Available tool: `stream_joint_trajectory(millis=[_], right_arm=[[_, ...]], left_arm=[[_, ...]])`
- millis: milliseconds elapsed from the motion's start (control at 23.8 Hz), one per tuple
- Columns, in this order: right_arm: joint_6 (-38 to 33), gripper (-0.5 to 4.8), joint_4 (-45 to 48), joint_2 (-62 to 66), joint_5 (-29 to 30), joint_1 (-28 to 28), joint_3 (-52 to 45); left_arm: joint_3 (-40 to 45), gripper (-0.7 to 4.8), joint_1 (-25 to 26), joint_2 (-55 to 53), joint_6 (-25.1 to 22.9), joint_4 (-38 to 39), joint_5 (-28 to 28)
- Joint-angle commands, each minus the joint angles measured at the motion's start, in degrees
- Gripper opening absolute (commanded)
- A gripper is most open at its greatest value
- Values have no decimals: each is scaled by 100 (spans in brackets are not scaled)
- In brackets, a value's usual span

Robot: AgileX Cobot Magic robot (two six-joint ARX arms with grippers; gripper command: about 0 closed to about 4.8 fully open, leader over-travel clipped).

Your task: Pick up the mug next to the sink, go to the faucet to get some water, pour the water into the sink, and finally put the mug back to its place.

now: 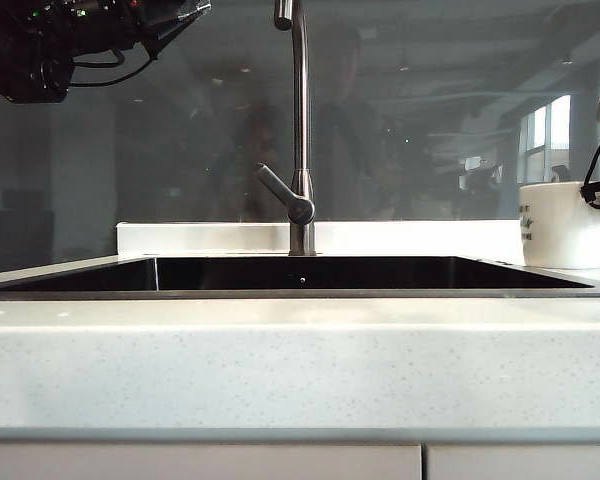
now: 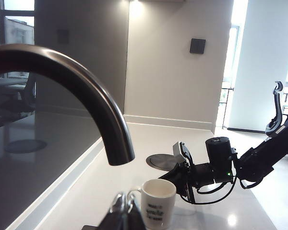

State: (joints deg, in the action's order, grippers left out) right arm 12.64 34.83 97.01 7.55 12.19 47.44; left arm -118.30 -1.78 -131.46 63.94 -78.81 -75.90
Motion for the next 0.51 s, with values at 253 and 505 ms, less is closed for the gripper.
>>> stream_joint_trajectory(millis=[253,505], right_arm=[[-66,99,-289,-271,-142,-4,28],[-229,-6,-1696,-1572,-396,-4,26]], left_arm=[[-26,-3,-9,61,17,-44,22],[-20,-3,-9,61,17,509,-2]])
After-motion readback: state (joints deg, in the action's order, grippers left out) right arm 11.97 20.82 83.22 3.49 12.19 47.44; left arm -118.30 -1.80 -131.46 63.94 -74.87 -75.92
